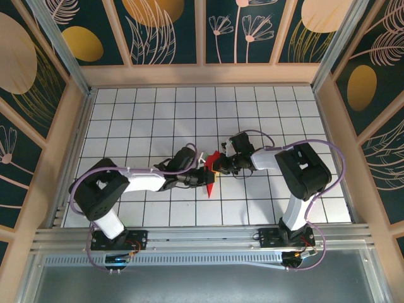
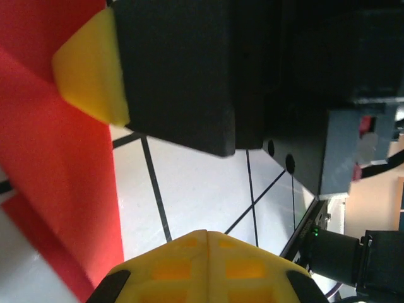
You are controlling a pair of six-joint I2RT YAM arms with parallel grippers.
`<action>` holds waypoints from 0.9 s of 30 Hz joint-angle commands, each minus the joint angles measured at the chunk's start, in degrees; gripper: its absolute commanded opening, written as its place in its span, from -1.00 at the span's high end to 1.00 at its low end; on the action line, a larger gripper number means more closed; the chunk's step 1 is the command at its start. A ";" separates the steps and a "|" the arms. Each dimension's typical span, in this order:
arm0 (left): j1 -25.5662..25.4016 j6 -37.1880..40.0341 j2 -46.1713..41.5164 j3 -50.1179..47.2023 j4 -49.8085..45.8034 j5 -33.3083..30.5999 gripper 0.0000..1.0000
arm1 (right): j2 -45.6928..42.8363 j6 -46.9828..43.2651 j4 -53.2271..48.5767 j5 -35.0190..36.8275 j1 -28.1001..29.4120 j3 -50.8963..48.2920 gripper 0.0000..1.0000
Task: Fold a paper plane with a square sheet of paper (fold left side to right side)
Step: Fold the wing for the fifth time at the center of the table.
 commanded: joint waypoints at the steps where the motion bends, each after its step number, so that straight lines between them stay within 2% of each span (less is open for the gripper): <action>1: 0.21 3.39 3.52 2.56 -2.21 1.35 0.99 | 4.48 -1.35 -7.47 7.82 0.92 -1.80 1.00; 16: 0.27 5.46 9.22 3.89 -3.81 -0.08 1.00 | 4.75 -1.78 -8.18 8.41 0.92 -1.36 1.00; 27: -0.46 5.05 8.29 0.00 -1.87 0.86 1.00 | 5.21 -2.13 -9.04 8.88 0.92 -0.83 1.00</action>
